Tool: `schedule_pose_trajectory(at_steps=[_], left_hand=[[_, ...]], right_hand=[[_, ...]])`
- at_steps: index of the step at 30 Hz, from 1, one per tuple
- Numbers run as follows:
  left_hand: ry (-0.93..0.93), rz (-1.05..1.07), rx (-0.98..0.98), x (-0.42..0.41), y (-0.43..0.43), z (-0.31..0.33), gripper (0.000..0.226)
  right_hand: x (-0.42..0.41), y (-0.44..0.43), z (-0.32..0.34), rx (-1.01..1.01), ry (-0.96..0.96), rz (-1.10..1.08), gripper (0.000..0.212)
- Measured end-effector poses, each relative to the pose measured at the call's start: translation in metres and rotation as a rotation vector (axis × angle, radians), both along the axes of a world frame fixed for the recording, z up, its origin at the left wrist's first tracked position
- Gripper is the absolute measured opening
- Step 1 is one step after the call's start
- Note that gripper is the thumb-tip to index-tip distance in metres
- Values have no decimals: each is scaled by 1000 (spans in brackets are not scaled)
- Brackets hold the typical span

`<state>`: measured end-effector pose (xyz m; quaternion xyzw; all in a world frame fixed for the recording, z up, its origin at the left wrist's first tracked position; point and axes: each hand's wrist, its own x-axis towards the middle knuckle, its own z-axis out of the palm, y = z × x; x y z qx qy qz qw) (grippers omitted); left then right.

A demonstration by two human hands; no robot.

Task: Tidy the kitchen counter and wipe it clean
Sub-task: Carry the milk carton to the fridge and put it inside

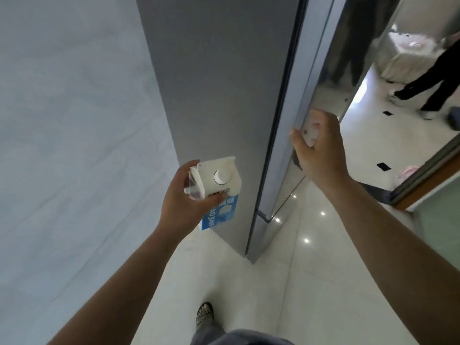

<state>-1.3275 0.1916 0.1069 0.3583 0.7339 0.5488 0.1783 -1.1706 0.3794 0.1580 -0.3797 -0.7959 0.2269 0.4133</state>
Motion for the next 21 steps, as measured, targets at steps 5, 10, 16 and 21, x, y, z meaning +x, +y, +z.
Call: schedule_pose_trajectory(at_steps=[5,10,16,21], left_hand=[[73,-195,43,-63,66,33,56],[81,-287,72,-90,120,50,59],[5,-303,113,-104,159,60,58],[-55,-339,141,-105,170,63,58]], right_hand=[[-47,24,13,26,153,-184,63],[-72,43,24,46,175,-349,63],[-86,65,32,99,227,-455,53],[-81,72,27,50,272,-445,50]])
